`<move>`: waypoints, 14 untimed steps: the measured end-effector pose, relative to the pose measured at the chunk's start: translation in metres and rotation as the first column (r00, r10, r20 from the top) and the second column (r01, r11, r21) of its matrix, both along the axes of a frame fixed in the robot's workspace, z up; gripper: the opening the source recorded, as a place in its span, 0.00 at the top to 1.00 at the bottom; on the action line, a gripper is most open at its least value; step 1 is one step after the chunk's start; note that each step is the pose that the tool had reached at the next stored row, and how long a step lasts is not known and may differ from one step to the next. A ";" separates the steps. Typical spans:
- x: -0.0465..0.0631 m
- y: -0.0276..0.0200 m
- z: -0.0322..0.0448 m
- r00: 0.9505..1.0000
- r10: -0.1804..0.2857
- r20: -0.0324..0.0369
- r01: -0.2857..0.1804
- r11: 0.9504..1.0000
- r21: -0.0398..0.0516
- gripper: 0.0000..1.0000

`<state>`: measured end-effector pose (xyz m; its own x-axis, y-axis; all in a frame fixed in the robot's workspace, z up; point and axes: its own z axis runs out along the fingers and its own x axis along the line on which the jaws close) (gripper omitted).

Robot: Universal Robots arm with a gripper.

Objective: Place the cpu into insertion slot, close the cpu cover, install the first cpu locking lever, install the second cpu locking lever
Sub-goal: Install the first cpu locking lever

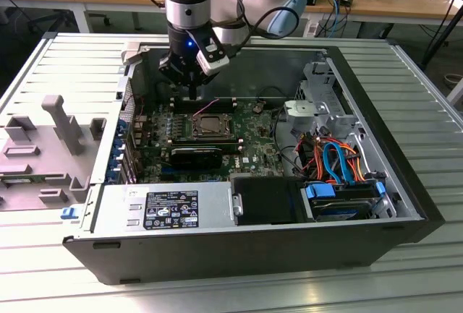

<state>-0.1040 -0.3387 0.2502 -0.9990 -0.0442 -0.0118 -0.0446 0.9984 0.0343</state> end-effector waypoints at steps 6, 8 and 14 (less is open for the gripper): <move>0.000 -0.0002 -0.0013 1.000 0.000 0.000 0.000 1.000 0.000 0.89; 0.000 -0.0002 -0.0017 1.000 0.000 0.000 0.000 1.000 0.000 0.89; 0.000 -0.0002 -0.0029 1.000 0.000 0.000 0.000 1.000 0.000 0.89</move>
